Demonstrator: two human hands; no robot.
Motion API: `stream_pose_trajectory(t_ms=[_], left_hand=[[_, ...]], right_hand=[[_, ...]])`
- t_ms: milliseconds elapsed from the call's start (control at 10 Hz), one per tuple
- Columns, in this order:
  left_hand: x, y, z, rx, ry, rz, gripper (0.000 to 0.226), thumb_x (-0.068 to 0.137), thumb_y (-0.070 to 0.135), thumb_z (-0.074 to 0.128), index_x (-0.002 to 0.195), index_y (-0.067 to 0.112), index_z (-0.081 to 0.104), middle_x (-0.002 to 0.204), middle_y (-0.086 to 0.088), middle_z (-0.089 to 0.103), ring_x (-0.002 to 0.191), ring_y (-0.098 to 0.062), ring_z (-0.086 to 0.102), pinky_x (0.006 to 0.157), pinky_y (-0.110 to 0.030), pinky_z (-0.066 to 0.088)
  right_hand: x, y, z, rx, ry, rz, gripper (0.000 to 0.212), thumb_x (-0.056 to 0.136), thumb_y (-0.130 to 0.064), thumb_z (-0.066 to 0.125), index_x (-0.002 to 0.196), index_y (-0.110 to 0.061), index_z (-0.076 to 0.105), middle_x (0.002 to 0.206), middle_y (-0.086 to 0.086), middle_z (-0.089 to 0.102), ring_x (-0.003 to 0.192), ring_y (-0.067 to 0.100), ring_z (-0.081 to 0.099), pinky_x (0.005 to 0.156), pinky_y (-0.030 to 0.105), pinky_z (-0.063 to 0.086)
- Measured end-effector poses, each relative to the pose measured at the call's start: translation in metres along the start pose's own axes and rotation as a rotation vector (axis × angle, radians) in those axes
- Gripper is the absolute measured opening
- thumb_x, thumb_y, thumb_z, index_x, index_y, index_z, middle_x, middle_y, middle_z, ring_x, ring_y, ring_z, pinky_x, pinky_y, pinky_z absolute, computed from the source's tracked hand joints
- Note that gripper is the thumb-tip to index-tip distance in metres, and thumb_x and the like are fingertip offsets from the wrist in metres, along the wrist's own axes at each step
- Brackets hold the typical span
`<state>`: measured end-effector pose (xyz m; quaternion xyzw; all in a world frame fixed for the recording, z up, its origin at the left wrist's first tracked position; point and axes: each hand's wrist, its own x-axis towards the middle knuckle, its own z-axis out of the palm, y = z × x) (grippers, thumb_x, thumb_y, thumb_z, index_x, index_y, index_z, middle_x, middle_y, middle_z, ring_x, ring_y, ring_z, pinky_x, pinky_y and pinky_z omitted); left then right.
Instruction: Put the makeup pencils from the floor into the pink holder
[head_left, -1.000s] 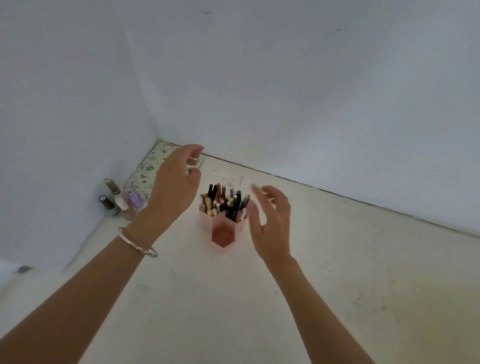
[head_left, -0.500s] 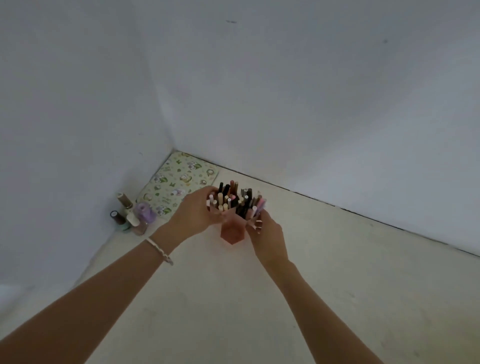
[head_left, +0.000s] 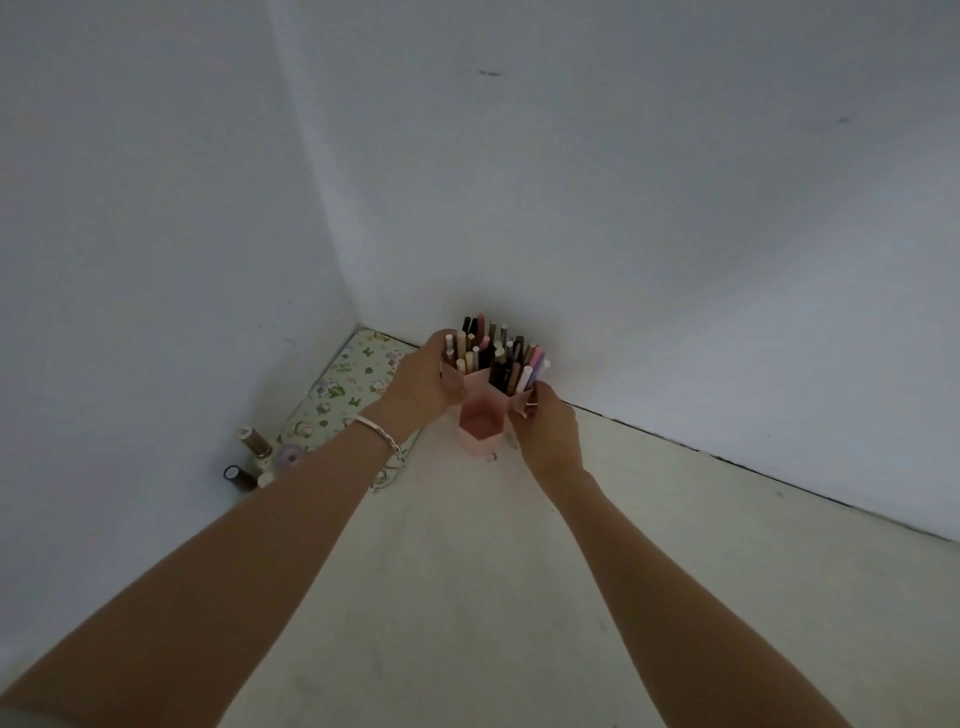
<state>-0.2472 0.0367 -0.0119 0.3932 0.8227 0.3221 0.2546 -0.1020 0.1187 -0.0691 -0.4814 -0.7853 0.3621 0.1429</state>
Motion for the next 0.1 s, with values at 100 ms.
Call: stream_pose_trajectory(t_ms=[100], left_hand=[[-0.0085,0.0115,-0.0105,-0.099,0.019,-0.053,0.107,0.077,0.001,0.073,0.157,0.019,0.004,0.156,-0.004,0.025,0.143,-0.024,0.029,0.108,-0.027,0.034]], right_hand=[[-0.0063,-0.0003,-0.0113,0.146,0.077,0.107,0.055,0.088,0.002,0.051,0.141,-0.008,0.044,0.125,0.012,0.063,0.102,0.021,0.064,0.086,0.032,0.051]])
